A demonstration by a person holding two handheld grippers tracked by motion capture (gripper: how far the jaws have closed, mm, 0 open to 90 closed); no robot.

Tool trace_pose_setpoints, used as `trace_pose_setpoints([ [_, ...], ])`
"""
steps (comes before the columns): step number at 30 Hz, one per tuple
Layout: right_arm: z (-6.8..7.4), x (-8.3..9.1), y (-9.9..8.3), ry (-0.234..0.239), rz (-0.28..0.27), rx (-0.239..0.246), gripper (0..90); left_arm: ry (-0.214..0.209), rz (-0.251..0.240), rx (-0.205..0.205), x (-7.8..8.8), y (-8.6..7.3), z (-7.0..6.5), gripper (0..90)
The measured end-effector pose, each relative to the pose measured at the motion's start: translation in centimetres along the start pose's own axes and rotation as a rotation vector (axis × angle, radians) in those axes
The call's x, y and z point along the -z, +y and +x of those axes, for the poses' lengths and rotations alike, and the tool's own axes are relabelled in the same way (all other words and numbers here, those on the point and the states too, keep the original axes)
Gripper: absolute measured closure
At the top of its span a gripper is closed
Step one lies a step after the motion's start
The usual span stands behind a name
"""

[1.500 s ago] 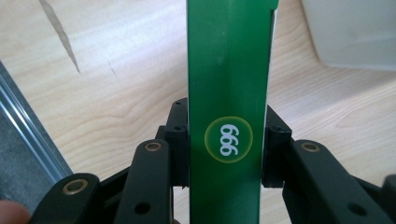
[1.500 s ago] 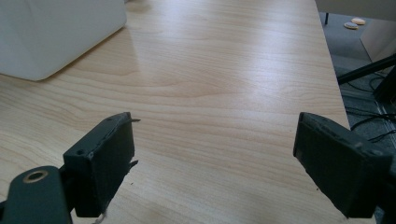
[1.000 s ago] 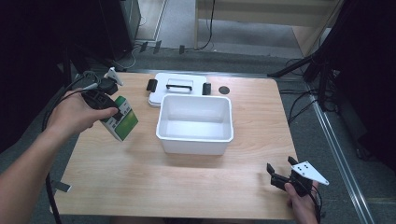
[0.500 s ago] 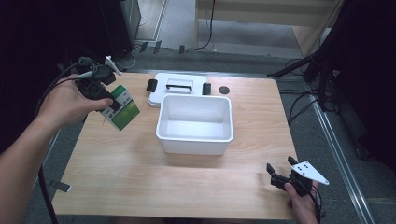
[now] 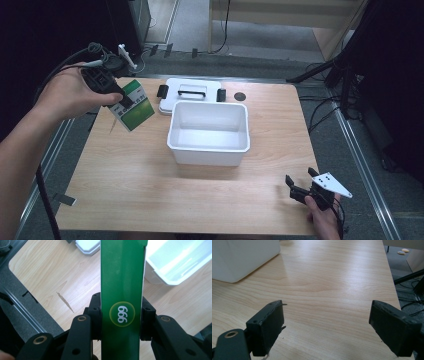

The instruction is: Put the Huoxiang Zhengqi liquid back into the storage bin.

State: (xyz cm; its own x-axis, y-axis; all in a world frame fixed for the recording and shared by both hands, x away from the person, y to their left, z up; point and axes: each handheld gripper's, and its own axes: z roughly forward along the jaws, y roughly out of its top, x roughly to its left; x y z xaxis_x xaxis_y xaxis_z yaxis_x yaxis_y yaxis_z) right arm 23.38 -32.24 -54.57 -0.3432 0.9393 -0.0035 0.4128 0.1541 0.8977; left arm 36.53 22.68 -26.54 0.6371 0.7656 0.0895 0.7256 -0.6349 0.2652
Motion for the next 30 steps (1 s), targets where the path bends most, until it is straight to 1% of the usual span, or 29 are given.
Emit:
trace_pose_setpoints([
  [2,0.0,0.0,0.0,0.000,0.001,-0.002,12.7,-0.006,0.004,-0.019,0.3,0.3,-0.1,65.1],
  [4,0.0,0.0,0.0,0.001,0.000,0.000,12.7,-0.007,0.000,-0.024,0.6,0.6,-0.3,65.1],
  [5,0.0,0.0,0.0,0.001,0.001,-0.001,12.7,-0.007,-0.005,-0.035,0.7,0.8,-0.3,65.1],
  [9,0.0,0.0,0.0,0.001,0.002,-0.001,12.7,-0.003,-0.010,-0.046,1.3,1.5,-0.4,65.1],
  [13,0.0,0.0,0.0,0.002,0.003,-0.001,12.7,-0.015,-0.022,-0.056,1.7,2.3,-0.5,65.1],
  [19,0.0,0.0,0.0,0.003,0.004,-0.001,12.7,-0.026,-0.017,-0.090,1.7,3.7,-1.3,65.1],
  [23,0.0,0.0,0.0,0.004,0.005,-0.002,12.7,-0.040,-0.023,-0.098,1.6,4.3,-1.7,65.1],
  [24,0.0,0.0,0.0,0.005,0.004,-0.001,12.7,-0.043,-0.015,-0.115,1.6,4.5,-1.9,65.1],
  [26,0.0,0.0,0.0,0.006,0.006,-0.002,12.7,-0.040,-0.014,-0.127,1.6,4.8,-2.2,65.1],
  [27,0.0,0.0,0.0,0.007,0.005,-0.003,12.7,-0.040,-0.014,-0.140,1.6,5.2,-2.4,65.1],
  [30,0.0,0.0,0.0,0.007,0.005,-0.003,12.7,-0.045,-0.024,-0.142,1.6,5.4,-2.6,65.1],
])
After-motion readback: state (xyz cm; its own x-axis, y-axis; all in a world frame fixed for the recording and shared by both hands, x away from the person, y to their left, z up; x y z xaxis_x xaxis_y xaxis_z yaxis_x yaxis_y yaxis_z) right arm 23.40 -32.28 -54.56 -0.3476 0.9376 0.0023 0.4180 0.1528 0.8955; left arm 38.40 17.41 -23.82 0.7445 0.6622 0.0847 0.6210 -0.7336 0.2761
